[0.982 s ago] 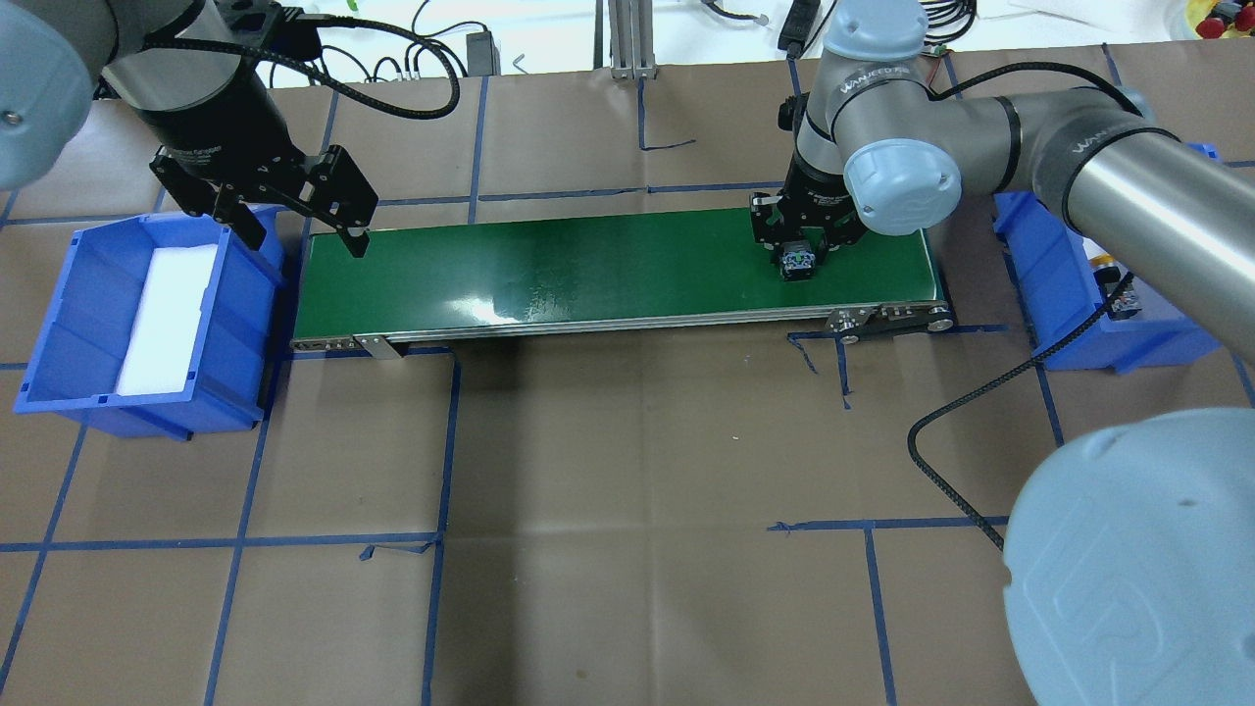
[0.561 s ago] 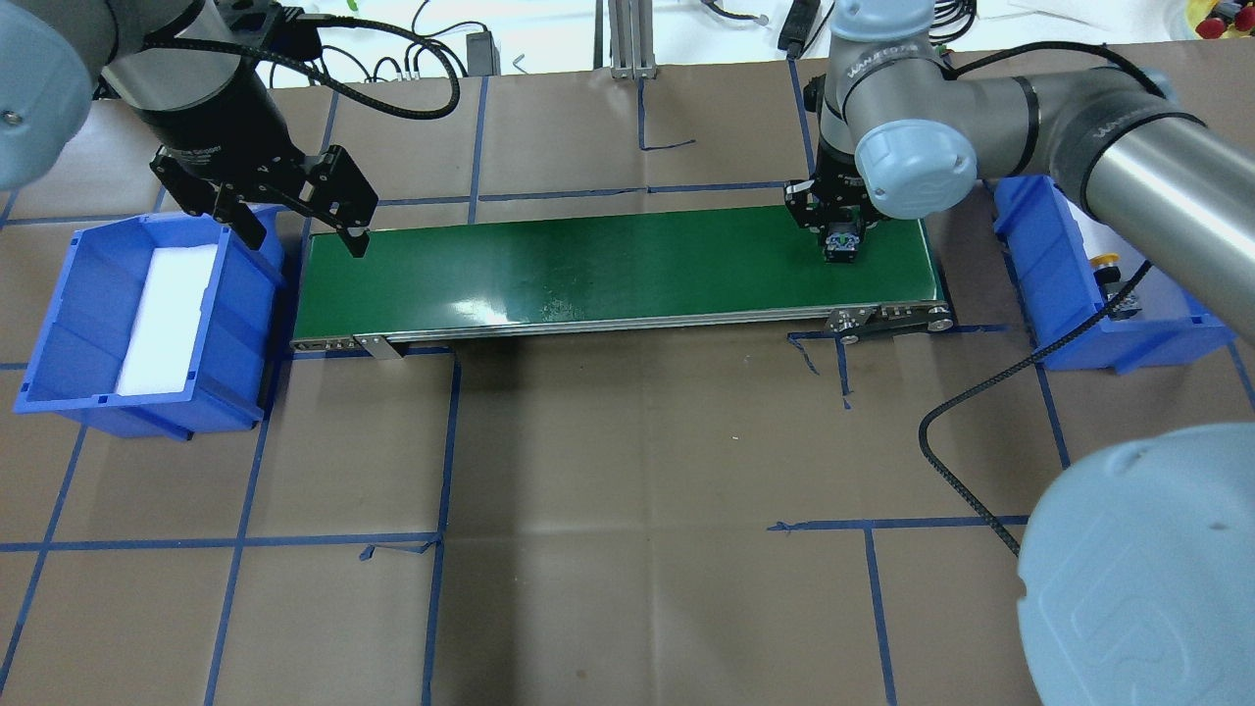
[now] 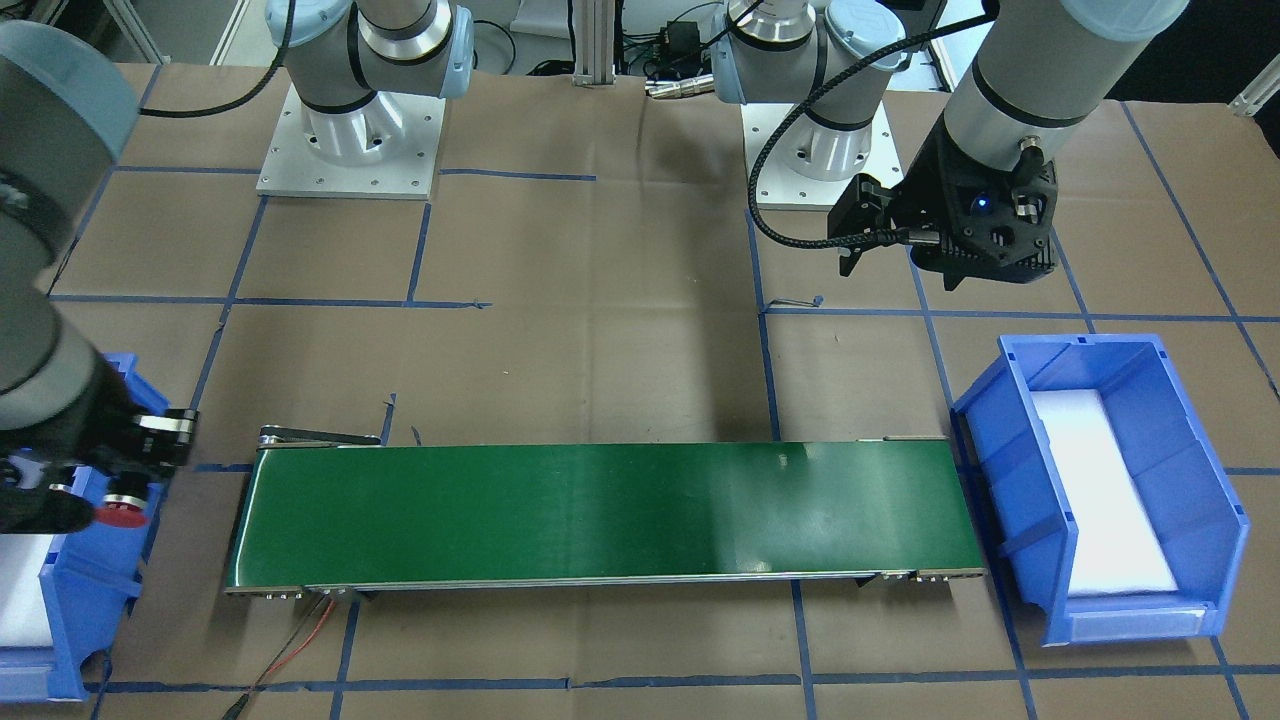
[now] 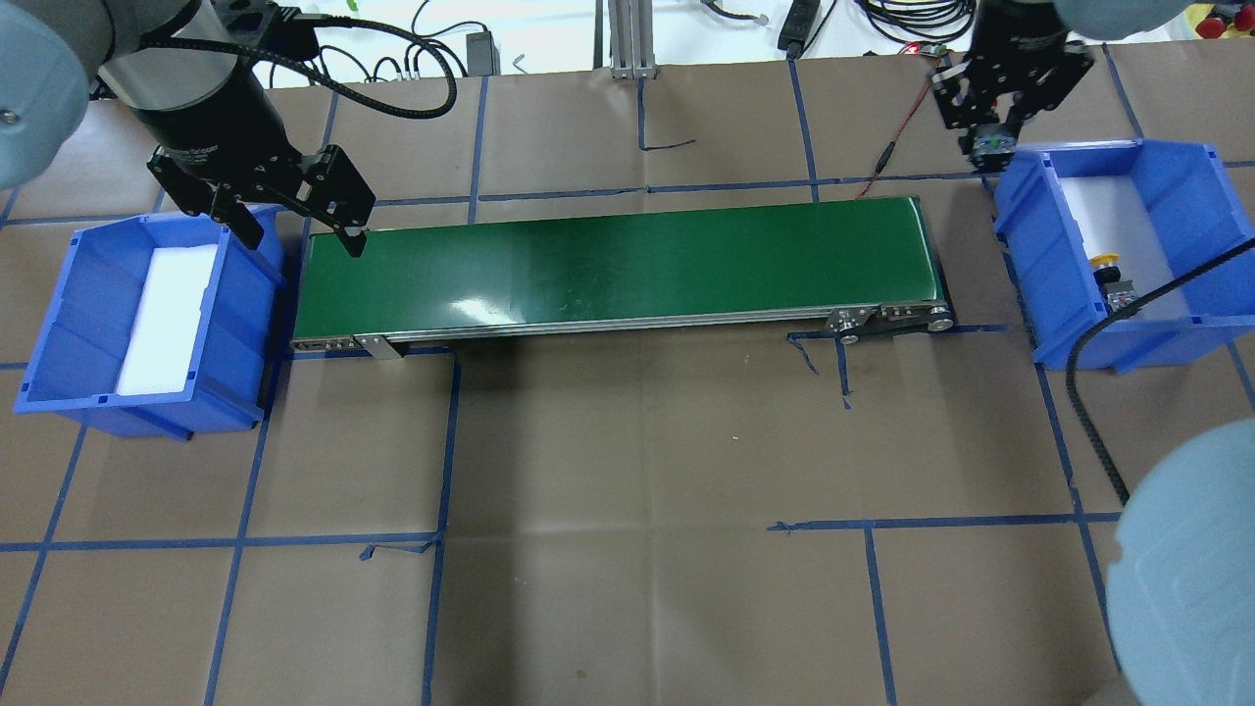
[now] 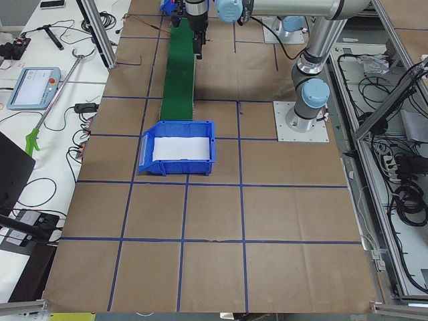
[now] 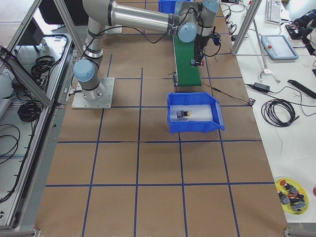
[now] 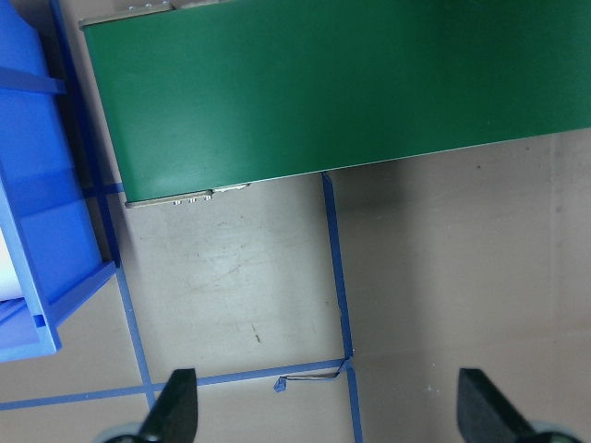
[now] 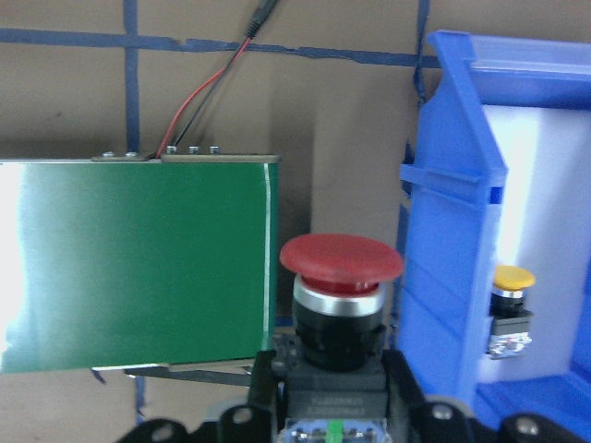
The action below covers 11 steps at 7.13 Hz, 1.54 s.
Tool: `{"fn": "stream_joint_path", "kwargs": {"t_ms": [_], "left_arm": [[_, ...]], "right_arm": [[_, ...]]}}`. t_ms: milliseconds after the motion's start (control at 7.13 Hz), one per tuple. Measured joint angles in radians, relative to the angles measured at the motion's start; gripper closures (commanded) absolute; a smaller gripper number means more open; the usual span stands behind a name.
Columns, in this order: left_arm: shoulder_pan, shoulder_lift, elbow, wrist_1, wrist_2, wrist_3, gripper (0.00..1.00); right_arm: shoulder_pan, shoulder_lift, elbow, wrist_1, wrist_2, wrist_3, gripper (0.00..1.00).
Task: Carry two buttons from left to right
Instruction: 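Lift the red button and carry it with the right gripper to the bin, then lower the red button into the bin and open the right gripper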
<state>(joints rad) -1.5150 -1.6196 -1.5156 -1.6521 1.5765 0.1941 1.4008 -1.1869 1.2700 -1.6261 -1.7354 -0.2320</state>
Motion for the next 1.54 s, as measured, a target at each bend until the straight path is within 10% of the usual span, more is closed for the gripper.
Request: {"fn": "stream_joint_path", "kwargs": {"t_ms": [421, 1543], "left_arm": [[0.002, 0.001, 0.0, 0.002, 0.0, 0.001, 0.0], [-0.006, 0.001, -0.001, 0.003, 0.002, -0.016, 0.0]], "right_arm": [[-0.218, 0.068, -0.024, -0.082, 0.011, -0.285, 0.97], [-0.255, 0.232, 0.099, -0.394, 0.064, -0.413, 0.98]]}}
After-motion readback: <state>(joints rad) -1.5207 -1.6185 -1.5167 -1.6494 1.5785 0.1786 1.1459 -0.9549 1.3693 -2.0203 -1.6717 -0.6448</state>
